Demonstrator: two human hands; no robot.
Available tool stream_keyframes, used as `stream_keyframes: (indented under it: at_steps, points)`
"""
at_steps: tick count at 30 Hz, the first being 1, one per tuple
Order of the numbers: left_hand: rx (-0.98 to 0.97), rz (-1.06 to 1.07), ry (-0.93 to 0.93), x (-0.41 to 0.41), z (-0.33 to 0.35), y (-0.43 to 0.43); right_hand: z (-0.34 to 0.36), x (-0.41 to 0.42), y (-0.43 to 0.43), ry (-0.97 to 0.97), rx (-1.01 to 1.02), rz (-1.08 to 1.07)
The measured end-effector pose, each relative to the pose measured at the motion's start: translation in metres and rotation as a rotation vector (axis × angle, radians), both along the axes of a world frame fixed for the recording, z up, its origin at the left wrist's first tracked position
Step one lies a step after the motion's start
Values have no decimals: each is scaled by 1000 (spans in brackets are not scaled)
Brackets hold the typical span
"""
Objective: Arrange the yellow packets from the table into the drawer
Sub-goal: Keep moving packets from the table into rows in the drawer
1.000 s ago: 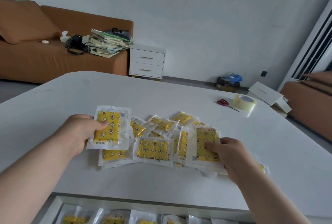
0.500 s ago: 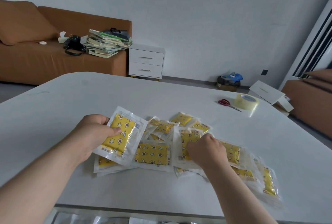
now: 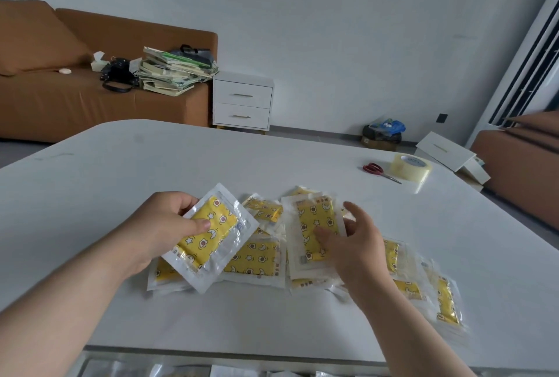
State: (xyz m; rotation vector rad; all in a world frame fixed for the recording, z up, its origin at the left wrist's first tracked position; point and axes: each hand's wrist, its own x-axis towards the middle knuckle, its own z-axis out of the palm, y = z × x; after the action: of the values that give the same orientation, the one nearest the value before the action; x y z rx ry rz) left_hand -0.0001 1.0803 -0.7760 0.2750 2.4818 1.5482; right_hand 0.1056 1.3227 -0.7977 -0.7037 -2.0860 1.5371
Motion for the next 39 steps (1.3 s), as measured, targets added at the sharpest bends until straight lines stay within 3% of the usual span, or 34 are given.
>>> stream_keyframes:
  at_steps: [6,11,17,28,39]
  points:
    - [-264,-194,171,3,8,4,-7,9,7,131,-122,82]
    - [-548,-442,269,5,20,35,-3,11,19,238,-353,29]
    - [-804,-589,350,7,-7,70,1,16,29,285,-447,57]
    - [-887,-568,520,18,-15,72,-3,17,33,274,-427,89]
    - [-986,-507,477,18,-19,82,-2,18,30,257,-414,90]
